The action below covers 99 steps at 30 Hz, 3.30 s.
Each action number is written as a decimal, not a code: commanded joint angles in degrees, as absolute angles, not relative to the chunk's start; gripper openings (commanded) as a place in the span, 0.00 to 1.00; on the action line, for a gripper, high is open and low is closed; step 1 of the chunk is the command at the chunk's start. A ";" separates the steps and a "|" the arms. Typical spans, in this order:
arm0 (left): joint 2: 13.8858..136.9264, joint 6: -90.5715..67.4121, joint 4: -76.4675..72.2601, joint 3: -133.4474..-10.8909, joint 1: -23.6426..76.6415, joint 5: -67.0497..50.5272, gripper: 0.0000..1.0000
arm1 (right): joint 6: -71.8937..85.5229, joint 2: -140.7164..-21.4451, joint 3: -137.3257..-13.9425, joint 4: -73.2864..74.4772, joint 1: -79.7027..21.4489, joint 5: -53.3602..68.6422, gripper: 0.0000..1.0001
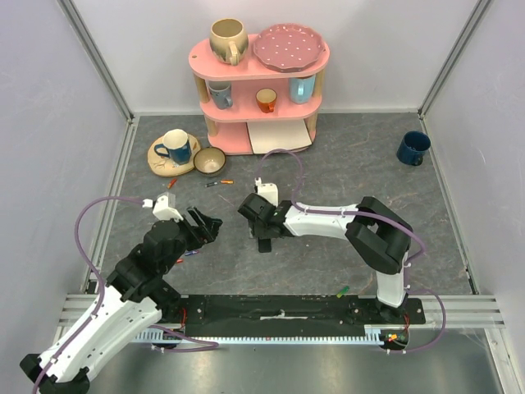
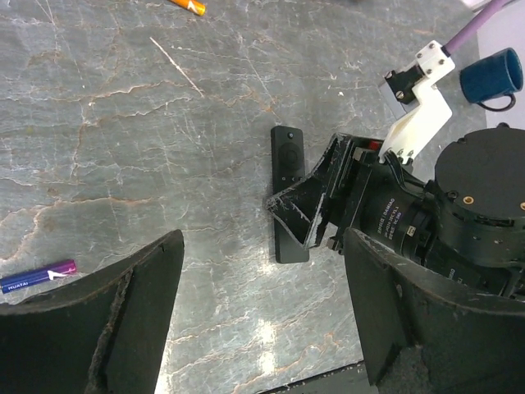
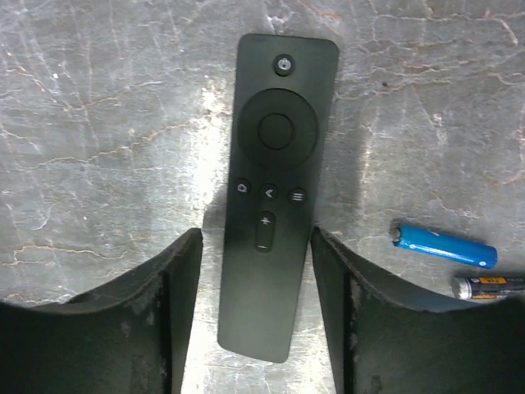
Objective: Load the batteries into the remote control
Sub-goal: Place the remote control at the center of the board, then pick up the remote control from the center of the board.
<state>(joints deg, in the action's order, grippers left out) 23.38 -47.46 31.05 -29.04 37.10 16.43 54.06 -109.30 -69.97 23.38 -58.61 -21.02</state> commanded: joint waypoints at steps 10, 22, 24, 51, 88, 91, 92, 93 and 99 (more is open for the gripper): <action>32.76 -48.17 29.36 -30.50 37.18 19.25 0.99 | 55.20 -97.14 -65.31 29.44 -59.24 -26.62 0.92; 60.36 -42.45 19.51 -40.23 39.63 7.55 0.92 | 41.41 -66.11 -54.06 32.71 -57.74 -42.44 0.94; 65.88 -42.02 19.34 -42.70 41.92 8.26 0.91 | 39.29 -63.38 -51.00 31.65 -57.57 -43.94 0.95; 99.13 -42.98 23.73 -61.61 48.08 16.78 0.79 | 40.60 -55.20 -42.28 27.69 -56.07 -41.13 0.97; 100.48 -43.87 25.59 -63.46 50.63 20.57 0.04 | 40.09 -51.95 -42.88 29.53 -55.63 -41.40 0.97; 91.17 -40.88 22.60 -62.06 49.84 18.99 0.02 | 38.24 -52.47 -45.96 29.36 -55.37 -41.31 0.98; 86.27 -40.09 18.85 -60.31 49.31 17.51 0.02 | 36.58 -52.82 -47.62 29.27 -55.20 -40.44 0.98; 83.09 -39.03 16.72 -59.07 47.74 13.66 0.02 | 35.78 -53.78 -48.42 29.01 -54.76 -37.21 0.98; 63.23 -41.48 -6.65 -43.61 37.73 -8.83 0.02 | 34.80 -53.54 -50.98 23.68 -47.03 -14.02 0.98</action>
<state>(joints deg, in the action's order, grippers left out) 73.52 -41.43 11.79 -51.62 43.62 6.85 36.10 -55.20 -49.54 29.15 -50.00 -29.54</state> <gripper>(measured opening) 0.460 0.976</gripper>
